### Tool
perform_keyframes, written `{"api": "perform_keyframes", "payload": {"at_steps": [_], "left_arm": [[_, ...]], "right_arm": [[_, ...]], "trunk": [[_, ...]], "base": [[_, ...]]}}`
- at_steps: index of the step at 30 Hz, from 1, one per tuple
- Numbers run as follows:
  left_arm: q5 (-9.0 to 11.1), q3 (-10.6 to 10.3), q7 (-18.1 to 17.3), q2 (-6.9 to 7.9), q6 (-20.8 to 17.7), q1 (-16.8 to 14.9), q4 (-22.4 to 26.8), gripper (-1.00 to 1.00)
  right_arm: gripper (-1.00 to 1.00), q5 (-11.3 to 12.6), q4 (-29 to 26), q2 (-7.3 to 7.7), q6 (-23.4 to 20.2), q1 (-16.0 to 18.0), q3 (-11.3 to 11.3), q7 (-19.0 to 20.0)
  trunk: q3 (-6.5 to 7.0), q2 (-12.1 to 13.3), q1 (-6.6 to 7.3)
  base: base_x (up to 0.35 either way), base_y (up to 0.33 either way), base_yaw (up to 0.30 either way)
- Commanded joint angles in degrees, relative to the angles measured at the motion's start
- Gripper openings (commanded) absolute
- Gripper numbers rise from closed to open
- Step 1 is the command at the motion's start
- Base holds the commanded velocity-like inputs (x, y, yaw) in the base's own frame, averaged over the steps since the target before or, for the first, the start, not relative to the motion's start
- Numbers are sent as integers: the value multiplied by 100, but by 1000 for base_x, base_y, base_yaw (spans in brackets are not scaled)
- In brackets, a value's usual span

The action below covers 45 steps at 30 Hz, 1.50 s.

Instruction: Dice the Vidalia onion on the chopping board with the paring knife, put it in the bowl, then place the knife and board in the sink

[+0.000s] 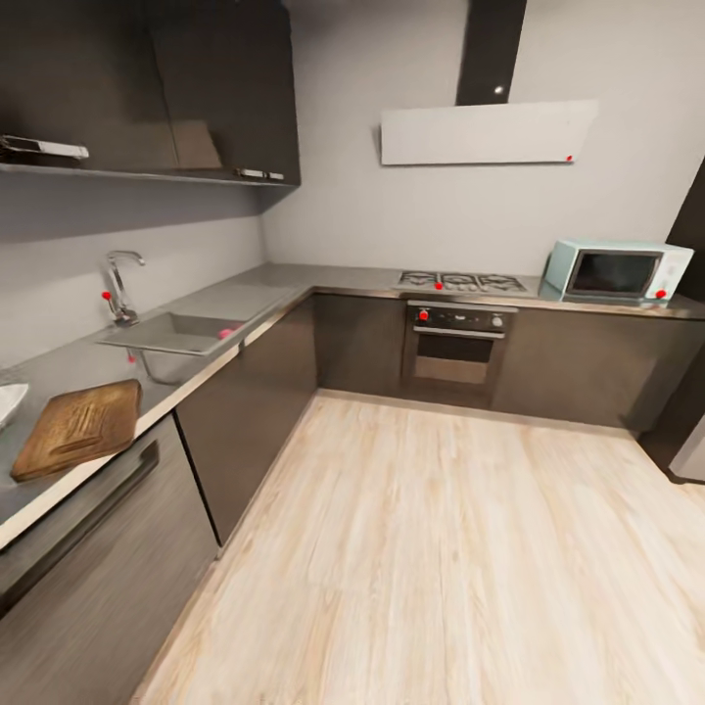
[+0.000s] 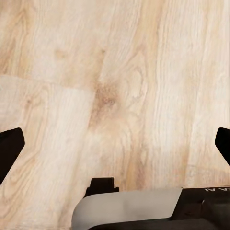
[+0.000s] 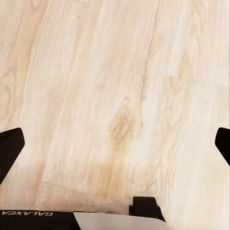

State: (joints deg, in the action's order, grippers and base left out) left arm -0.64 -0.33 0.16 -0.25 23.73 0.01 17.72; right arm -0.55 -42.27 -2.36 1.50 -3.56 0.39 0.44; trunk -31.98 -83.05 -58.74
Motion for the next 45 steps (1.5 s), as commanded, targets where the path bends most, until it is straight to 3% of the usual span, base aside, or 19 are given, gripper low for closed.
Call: {"api": "perform_keyframes", "payload": {"at_steps": [1, 36, 45], "left_arm": [[-6, -3, 2, -1, 9, 0, 3, 100], [-6, -3, 2, 3, 9, 4, 3, 100], [-15, -4, 2, 8, 9, 1, 3, 100]], "right_arm": [[100, -6, -9, -1, 8, -4, -4, 5], [100, -6, -8, -1, 8, -4, -4, 6], [100, -3, -8, -1, 8, -4, -4, 6]], "trunk": [[-4, -2, 1], [-4, -2, 1], [-4, -2, 1]], "base": [[-145, 264, 276], [-102, 268, 278], [0, 42, 278]]}}
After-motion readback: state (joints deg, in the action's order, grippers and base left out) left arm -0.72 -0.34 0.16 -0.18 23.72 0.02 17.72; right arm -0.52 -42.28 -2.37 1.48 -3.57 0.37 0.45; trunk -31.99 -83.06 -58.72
